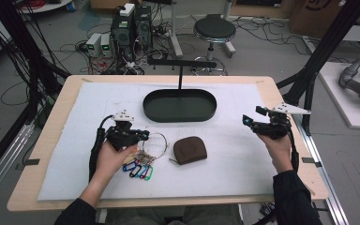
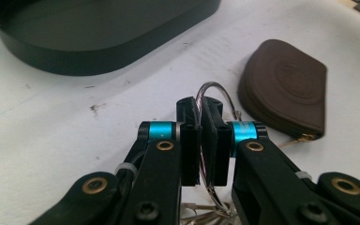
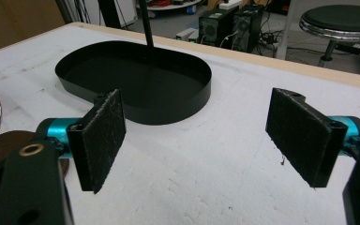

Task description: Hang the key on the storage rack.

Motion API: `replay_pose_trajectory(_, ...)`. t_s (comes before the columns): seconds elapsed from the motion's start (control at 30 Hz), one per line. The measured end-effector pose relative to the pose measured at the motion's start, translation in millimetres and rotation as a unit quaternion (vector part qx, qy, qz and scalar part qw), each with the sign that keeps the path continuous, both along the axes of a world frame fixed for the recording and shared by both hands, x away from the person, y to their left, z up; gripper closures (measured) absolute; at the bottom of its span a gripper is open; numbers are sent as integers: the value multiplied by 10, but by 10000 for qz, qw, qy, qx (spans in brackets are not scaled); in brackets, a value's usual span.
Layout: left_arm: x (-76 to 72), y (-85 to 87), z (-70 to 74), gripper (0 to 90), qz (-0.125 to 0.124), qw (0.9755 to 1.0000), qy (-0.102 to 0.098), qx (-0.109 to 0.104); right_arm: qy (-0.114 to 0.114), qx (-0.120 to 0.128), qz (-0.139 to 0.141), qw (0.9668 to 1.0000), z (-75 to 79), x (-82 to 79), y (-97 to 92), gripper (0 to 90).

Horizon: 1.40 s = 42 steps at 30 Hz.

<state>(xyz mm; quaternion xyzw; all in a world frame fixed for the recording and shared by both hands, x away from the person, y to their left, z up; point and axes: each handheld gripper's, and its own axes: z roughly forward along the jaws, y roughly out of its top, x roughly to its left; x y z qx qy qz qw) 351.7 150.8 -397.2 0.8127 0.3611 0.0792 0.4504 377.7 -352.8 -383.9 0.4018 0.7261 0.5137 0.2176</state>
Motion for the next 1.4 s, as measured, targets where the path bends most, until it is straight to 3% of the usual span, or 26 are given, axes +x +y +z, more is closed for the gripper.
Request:
replay_pose_trajectory(0.13, -75, -35, 34, 855, -146, 9998, -102, 99, -4, -3, 2, 10000, -1, 2, 1, 208)
replay_pose_trajectory(0.3, -87, -100, -7, 792, -411, 9988, -30, 283, -13, -12, 5, 10000, -1, 2, 6, 208)
replay_pose_trajectory(0.43, -101, -136, -5, 818, -564, 9975, -74, 421, -9, -8, 1, 10000, -2, 5, -4, 208)
replay_pose_trajectory(0.7, -94, -116, 17, 863, -675, 9972, -36, 306, -5, 16, -1, 10000, -2, 7, -12, 208)
replay_pose_trajectory(1.0, -129, -73, 206, 867, -826, 9940, -650, 315, -4, -2, -29, 10000, -8, 15, -15, 208)
replay_pose_trajectory(1.13, -166, -69, 325, 867, -857, 9924, -846, 253, -3, 11, -38, 10000, -7, 17, -18, 208)
replay_pose_trajectory(1.3, -182, -79, 510, 867, -812, 9906, -1053, 324, 4, 34, -70, 10000, -8, 19, -28, 209)
replay_pose_trajectory(1.4, -181, -56, 642, 868, -795, 9888, -1254, 136, -12, 39, -75, 10000, -6, 18, -37, 209)
